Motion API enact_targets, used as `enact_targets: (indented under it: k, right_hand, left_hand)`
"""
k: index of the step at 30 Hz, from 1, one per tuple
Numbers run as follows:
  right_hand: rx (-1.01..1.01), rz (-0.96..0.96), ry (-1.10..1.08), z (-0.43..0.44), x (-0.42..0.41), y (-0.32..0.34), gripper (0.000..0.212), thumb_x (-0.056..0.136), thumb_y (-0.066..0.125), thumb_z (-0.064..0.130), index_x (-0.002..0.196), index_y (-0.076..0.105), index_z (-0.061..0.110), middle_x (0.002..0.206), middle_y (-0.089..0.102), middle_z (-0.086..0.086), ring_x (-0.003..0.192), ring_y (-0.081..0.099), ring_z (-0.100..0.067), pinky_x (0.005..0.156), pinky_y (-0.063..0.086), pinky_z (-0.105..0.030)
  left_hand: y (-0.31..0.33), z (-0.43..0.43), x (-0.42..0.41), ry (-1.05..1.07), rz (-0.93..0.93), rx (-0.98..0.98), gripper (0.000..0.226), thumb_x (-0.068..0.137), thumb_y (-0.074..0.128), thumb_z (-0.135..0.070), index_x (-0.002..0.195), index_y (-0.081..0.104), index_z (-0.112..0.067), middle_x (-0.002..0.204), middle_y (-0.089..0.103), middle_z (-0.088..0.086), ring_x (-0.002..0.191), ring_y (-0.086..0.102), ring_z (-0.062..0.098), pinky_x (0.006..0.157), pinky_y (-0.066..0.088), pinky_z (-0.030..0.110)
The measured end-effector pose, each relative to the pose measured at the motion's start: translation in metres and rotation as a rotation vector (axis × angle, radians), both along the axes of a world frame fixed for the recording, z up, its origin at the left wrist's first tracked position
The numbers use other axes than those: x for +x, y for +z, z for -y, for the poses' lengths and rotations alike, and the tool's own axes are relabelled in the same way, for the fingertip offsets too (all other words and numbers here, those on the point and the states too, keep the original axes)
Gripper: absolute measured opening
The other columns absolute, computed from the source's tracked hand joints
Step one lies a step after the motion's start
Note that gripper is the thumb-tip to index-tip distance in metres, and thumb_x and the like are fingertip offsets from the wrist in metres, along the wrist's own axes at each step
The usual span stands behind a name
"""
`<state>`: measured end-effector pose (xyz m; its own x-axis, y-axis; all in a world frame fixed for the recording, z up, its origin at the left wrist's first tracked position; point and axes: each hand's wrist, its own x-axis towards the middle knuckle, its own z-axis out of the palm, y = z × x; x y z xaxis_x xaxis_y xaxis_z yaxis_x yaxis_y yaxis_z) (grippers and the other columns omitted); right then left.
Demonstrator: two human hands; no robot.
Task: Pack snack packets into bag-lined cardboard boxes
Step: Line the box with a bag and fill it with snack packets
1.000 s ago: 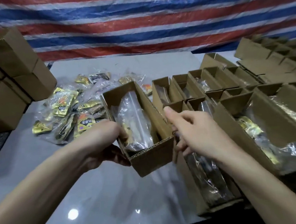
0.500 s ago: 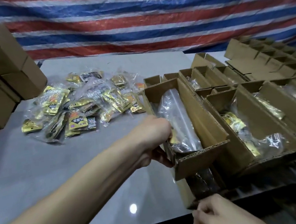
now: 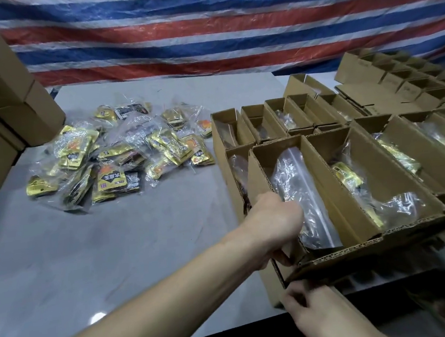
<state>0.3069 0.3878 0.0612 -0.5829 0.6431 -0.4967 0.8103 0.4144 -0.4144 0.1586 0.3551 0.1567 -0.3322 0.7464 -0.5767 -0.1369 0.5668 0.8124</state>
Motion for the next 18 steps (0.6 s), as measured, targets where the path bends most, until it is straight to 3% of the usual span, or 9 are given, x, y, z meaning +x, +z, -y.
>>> enact_targets:
  k: [4,7,11,13,15,18]
  right_hand:
    - [0.004,0.017,-0.005,0.001,-0.001,0.0,0.025,0.094,0.052,0.052,0.113,0.064,0.041,0.134,0.06,0.006,0.125,0.056,-0.014,0.101,0.042,-0.02]
    - [0.02,0.026,0.015,0.002,-0.002,0.0,0.011,0.092,0.049,0.055,0.091,0.056,0.046,0.13,0.059,0.011,0.119,0.057,-0.013,0.097,0.045,-0.021]
    - [0.068,0.029,-0.029,0.006,-0.004,0.001,0.028,0.09,0.051,0.062,0.07,0.047,0.043,0.116,0.057,0.014,0.115,0.058,-0.011,0.092,0.045,-0.02]
    - [0.065,0.026,-0.028,0.007,-0.007,0.002,0.028,0.09,0.053,0.062,0.067,0.052,0.046,0.111,0.056,0.014,0.115,0.058,-0.011,0.091,0.045,-0.018]
    - [0.079,0.011,-0.008,0.008,-0.009,0.005,0.017,0.092,0.051,0.062,0.082,0.061,0.054,0.123,0.055,0.013,0.125,0.053,-0.01,0.098,0.041,-0.018]
    - [0.131,-0.045,0.044,0.007,-0.006,0.005,0.032,0.096,0.046,0.061,0.122,0.06,0.048,0.135,0.043,0.015,0.142,0.036,-0.009,0.108,0.032,-0.019]
  left_hand:
    - [0.0,0.003,-0.005,0.002,0.026,-0.008,0.038,0.081,0.047,-0.005,0.11,0.056,0.017,0.058,0.056,0.02,0.044,0.056,0.027,0.061,0.057,0.044]
    - [0.001,0.011,-0.007,-0.01,0.056,-0.028,0.034,0.084,0.049,-0.006,0.106,0.059,0.018,0.072,0.06,0.027,0.037,0.056,0.022,0.053,0.061,0.04]
    - [-0.003,0.017,-0.01,0.033,0.115,-0.05,0.043,0.083,0.032,0.0,0.115,0.056,0.016,0.098,0.065,0.043,0.066,0.067,0.043,0.083,0.053,0.065]
    - [-0.001,0.017,-0.012,0.024,0.102,-0.059,0.04,0.083,0.03,0.002,0.108,0.057,0.019,0.096,0.065,0.044,0.072,0.069,0.049,0.088,0.049,0.068]
    - [0.002,0.016,-0.012,-0.008,0.058,-0.05,0.032,0.083,0.031,0.006,0.097,0.057,0.019,0.089,0.067,0.041,0.072,0.07,0.049,0.089,0.051,0.066]
    - [0.003,0.012,-0.009,0.018,0.003,-0.023,0.023,0.084,0.031,-0.001,0.092,0.051,0.006,0.052,0.064,0.02,0.051,0.066,0.035,0.078,0.052,0.05]
